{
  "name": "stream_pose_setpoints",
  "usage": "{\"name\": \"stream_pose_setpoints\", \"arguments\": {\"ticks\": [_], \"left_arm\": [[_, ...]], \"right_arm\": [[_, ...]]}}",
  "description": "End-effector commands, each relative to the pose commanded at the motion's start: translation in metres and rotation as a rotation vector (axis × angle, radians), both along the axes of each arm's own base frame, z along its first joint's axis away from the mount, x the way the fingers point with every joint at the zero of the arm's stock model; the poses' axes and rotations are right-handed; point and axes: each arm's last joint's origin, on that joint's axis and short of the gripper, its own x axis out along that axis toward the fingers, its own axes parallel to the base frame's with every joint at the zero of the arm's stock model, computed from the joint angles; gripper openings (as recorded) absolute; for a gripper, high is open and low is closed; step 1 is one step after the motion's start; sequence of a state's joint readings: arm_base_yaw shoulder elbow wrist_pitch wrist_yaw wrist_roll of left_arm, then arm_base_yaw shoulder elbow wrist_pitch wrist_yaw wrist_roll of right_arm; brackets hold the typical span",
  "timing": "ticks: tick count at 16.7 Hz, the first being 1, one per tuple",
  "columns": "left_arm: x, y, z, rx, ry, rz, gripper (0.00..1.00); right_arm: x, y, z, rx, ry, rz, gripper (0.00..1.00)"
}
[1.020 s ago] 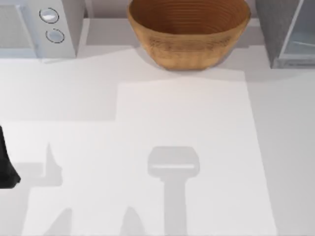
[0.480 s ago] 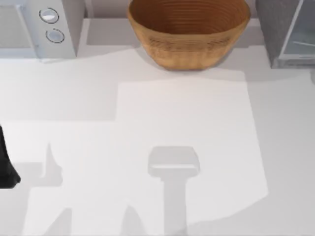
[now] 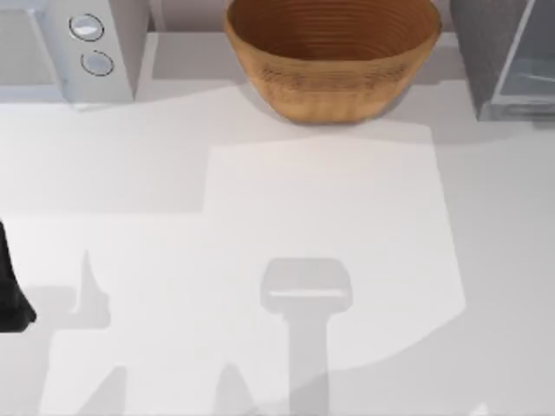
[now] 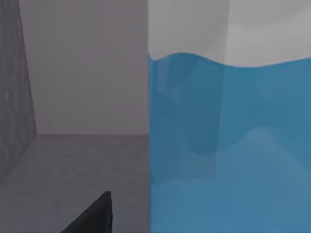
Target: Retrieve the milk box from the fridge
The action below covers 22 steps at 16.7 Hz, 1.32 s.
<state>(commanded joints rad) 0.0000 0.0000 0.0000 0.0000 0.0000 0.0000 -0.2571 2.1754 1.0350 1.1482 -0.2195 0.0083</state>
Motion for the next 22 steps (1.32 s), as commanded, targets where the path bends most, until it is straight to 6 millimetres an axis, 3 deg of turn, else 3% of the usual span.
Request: {"name": "stream_pose_setpoints", "arguments": {"ticks": [3,9,14,22], "left_arm": [[0.0,0.0,0.0,0.0,0.0,0.0,1.0],[0.0,0.0,0.0,0.0,0.0,0.0,1.0],[0.0,0.0,0.0,0.0,0.0,0.0,1.0],[0.0,0.0,0.0,0.0,0.0,0.0,1.0]], "right_arm": [[0.009,0.0,-0.003,0.002,0.009,0.002,1.0],[0.056,0.0,-0.001,0.0,0.0,0.003,1.0],[0.061,0.001,-0.002,0.001,0.005,0.003,1.0],[0.061,0.001,-0.002,0.001,0.005,0.003,0.4]]}}
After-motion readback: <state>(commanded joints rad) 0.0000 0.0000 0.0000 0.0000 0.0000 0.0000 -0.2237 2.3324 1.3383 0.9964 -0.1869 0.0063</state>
